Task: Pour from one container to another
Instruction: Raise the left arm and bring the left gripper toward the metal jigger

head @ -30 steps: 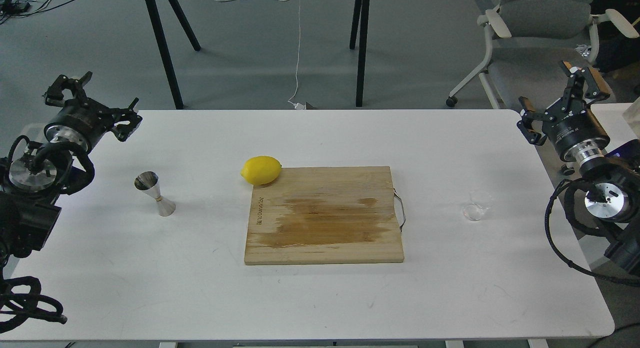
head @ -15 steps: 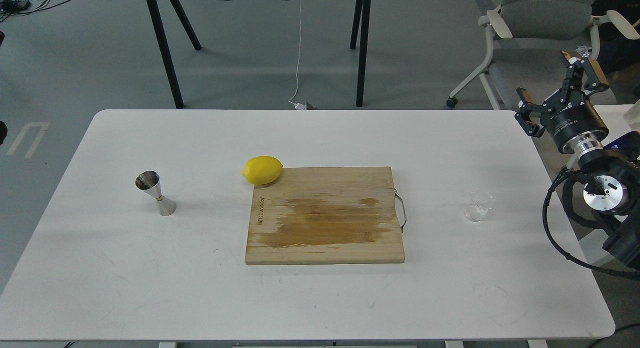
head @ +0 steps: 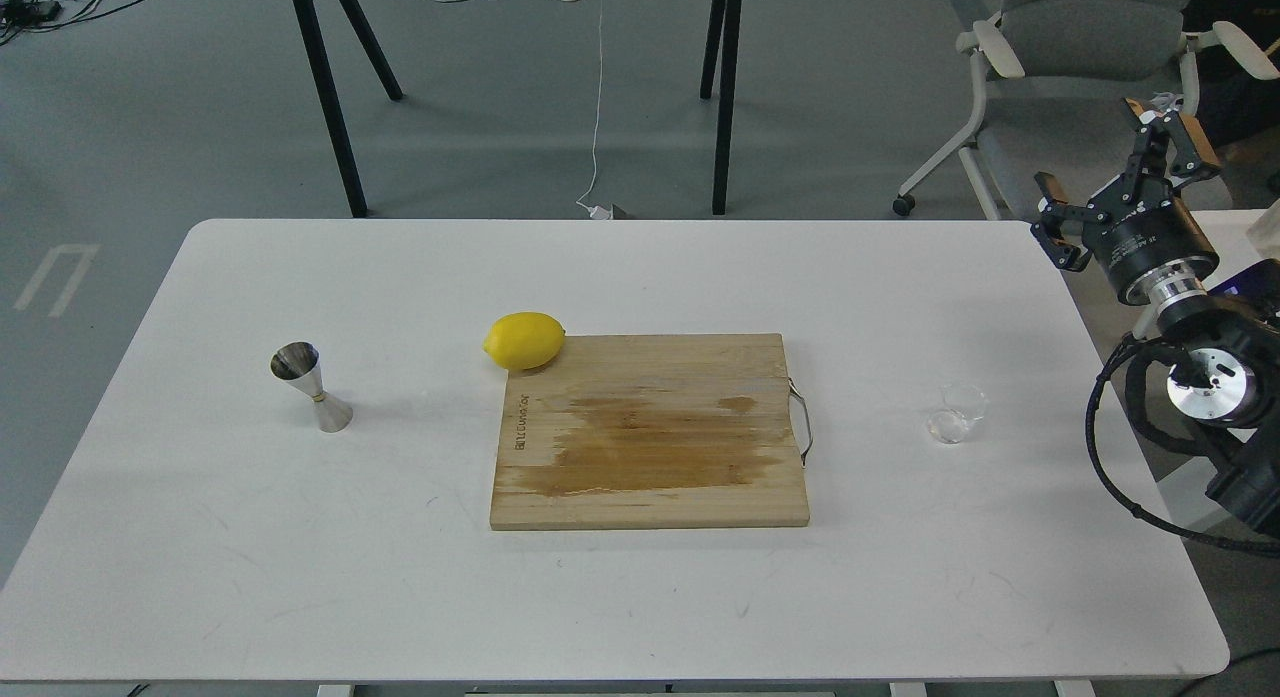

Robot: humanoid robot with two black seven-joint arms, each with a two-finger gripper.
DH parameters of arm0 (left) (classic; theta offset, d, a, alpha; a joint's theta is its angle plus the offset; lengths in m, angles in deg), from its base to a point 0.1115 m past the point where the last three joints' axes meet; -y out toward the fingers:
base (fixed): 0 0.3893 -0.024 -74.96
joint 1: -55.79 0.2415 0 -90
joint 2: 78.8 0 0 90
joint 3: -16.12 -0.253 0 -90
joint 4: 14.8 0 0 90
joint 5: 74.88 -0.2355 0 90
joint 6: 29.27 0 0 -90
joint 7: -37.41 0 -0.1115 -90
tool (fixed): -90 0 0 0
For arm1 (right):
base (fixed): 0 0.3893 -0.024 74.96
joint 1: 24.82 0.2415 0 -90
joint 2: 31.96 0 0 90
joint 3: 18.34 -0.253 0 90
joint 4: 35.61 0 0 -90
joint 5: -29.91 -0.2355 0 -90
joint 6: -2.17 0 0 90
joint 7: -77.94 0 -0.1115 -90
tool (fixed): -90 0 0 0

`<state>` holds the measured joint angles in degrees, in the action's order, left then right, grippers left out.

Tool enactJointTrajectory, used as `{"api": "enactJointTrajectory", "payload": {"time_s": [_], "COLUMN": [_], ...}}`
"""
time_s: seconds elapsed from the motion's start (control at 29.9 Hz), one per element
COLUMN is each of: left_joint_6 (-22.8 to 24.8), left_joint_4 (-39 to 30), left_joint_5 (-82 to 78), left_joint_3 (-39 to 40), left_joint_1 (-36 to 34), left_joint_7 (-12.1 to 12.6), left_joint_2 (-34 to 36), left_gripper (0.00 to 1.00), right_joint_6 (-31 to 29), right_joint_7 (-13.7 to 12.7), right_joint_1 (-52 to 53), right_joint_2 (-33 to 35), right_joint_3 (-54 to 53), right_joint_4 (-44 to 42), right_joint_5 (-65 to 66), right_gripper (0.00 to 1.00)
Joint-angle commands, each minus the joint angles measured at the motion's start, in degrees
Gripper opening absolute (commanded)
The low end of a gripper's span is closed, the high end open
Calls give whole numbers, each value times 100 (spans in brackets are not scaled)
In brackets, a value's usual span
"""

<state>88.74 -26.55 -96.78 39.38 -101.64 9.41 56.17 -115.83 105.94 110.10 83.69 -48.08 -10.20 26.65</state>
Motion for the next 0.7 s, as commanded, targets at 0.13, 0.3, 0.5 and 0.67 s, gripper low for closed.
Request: {"api": "enactJointTrajectory", "payload": {"time_s": [0.13,0.3,0.5,0.67], "left_joint_6": [-1,-1,-442,-2244], "left_joint_4": [-1072,-2172,-2779,-3174], "left_joint_5": [-2164,-5698,-5931,-5905], "left_joint_3": [-15,37,20,55], "left_joint_1": [-297,-279,238,1090], "left_joint_7": [1,1,1,1], "left_joint_2": [-32,-111,38,258], "left_gripper": [100,100,100,99], "right_joint_6": [0,0,0,0], "right_joint_7": [0,0,0,0], "right_joint_1": [-36,-53,-88,-106], "right_joint_2": [1,1,10,10], "right_joint_3": [3,3,3,-6], "right_joint_4": [-1,-1,-10,-18], "right_joint_5": [0,0,0,0], "right_gripper": [100,100,100,100]}}
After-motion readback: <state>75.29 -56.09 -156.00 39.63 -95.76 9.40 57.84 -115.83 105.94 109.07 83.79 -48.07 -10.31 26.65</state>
